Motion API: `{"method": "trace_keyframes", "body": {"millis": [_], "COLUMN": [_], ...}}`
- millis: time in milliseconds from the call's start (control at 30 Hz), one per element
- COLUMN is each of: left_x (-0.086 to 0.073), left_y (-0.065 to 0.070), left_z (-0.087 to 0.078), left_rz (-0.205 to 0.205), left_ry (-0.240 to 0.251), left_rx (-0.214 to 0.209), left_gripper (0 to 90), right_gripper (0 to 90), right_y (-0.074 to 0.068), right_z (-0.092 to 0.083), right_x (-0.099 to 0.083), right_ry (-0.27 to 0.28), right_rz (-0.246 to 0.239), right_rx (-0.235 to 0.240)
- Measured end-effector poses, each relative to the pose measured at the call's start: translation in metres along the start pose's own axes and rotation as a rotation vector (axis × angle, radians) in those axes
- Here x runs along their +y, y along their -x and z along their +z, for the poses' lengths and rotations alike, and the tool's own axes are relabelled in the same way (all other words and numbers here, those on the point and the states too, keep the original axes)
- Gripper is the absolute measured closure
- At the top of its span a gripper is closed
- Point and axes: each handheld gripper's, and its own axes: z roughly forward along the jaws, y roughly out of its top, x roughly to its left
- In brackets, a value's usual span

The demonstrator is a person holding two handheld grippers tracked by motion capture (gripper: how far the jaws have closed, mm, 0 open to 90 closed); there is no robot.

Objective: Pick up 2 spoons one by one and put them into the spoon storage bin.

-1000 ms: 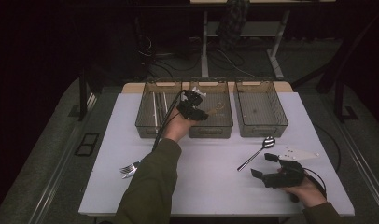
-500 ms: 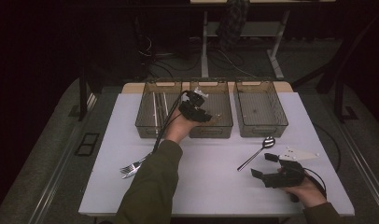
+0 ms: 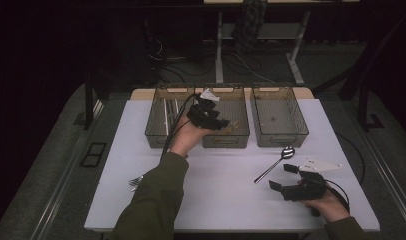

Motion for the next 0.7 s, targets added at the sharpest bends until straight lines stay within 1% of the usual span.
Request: {"method": "trace_keyframes", "body": {"millis": [133,333,433,533,700], "left_x": [-0.006,-0.018,-0.025,-0.035,-0.056], "left_y": [0.002,0.005,0.008,0.012,0.019], "left_z": [-0.011,-0.026,-0.033,-0.039,-0.048], "left_rz": [-0.005,-0.001,0.009,0.010,0.019], "left_ry": [0.036,0.055,0.065,0.075,0.076], "left_rx": [-0.030,-0.052,-0.056,-0.072,-0.079], "left_gripper": [37.3,33.2,31.7,29.9,26.5], "right_gripper": [12.2,12.2,12.2,12.3,12.6], "right_y": [0.000,0.000,0.000,0.000,0.000], "right_z": [0.000,0.000,0.000,0.000,0.000], "right_x": [0.000,0.000,0.001,0.001,0.001], "right_ry": [-0.001,0.001,0.004,0.002,-0.006], "right_rz": [0.001,0.002,0.004,0.005,0.006], "right_rx": [0.000,0.000,0.000,0.001,0.006]}}
